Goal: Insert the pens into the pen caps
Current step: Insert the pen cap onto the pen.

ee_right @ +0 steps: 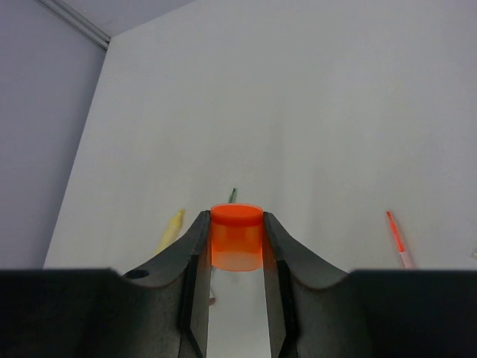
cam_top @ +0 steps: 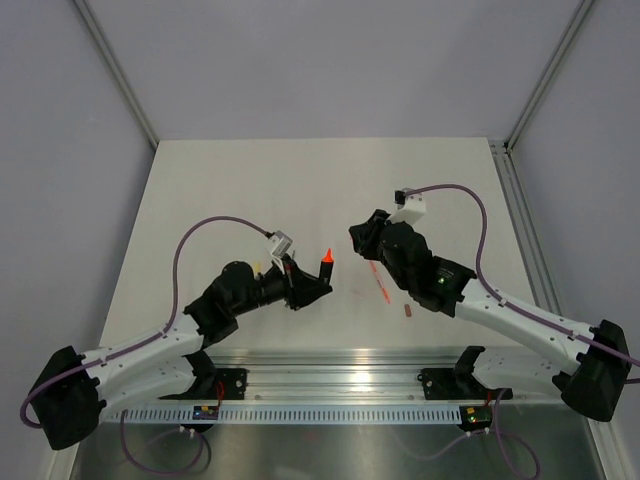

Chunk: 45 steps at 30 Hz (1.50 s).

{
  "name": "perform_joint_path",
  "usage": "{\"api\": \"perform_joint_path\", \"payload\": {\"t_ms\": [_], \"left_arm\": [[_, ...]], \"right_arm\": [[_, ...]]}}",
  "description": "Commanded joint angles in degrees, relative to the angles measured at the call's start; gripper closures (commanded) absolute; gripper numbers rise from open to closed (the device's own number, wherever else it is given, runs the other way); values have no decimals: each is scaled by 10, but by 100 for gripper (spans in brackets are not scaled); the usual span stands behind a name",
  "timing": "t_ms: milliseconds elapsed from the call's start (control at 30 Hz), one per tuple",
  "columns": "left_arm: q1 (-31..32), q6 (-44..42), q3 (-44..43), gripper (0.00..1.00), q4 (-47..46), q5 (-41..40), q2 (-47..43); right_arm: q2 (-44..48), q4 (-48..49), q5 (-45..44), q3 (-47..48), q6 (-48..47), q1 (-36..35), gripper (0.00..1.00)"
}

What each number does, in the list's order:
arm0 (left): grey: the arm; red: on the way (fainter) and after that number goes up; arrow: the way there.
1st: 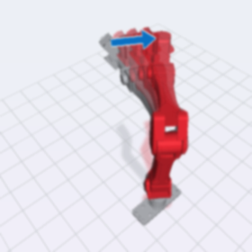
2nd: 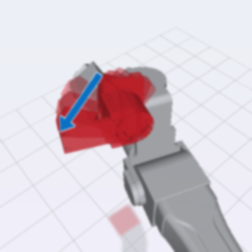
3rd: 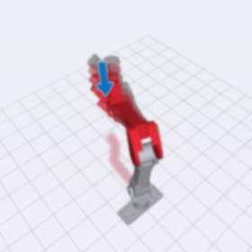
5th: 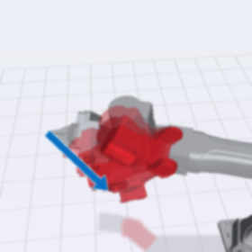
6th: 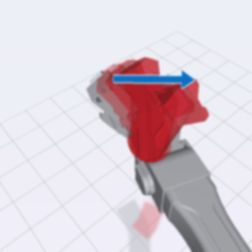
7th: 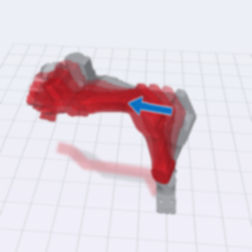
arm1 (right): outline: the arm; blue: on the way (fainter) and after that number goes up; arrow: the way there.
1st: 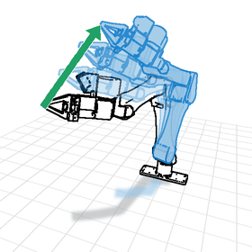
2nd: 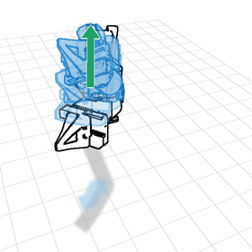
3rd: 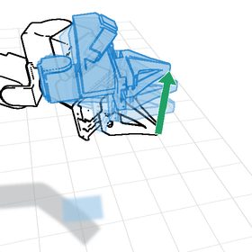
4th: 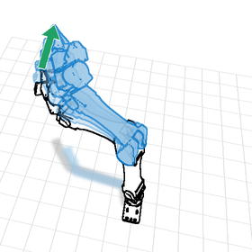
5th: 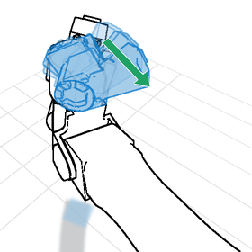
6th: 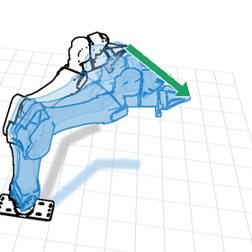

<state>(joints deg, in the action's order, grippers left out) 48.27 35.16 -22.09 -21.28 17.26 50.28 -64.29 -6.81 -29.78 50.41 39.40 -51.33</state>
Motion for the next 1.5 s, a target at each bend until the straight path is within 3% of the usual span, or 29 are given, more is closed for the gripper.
{"api": "perform_joint_path", "payload": {"t_ms": [0,367,933,1100,1467], "left_arm": [[1,13,-58,100,-56,-14,32],[0,-28,-52,100,-48,-28,37],[1,-38,-45,100,-46,-18,37],[2,-43,-39,100,-44,-20,28],[2,-63,-37,100,-17,-52,-4]], "right_arm": [[24,38,-76,4,13,-27,87],[4,133,-111,23,-20,-98,87],[-4,102,-165,58,-49,-119,86],[-22,43,-127,109,-64,-119,87],[-25,37,-62,72,-34,-119,86]]}}
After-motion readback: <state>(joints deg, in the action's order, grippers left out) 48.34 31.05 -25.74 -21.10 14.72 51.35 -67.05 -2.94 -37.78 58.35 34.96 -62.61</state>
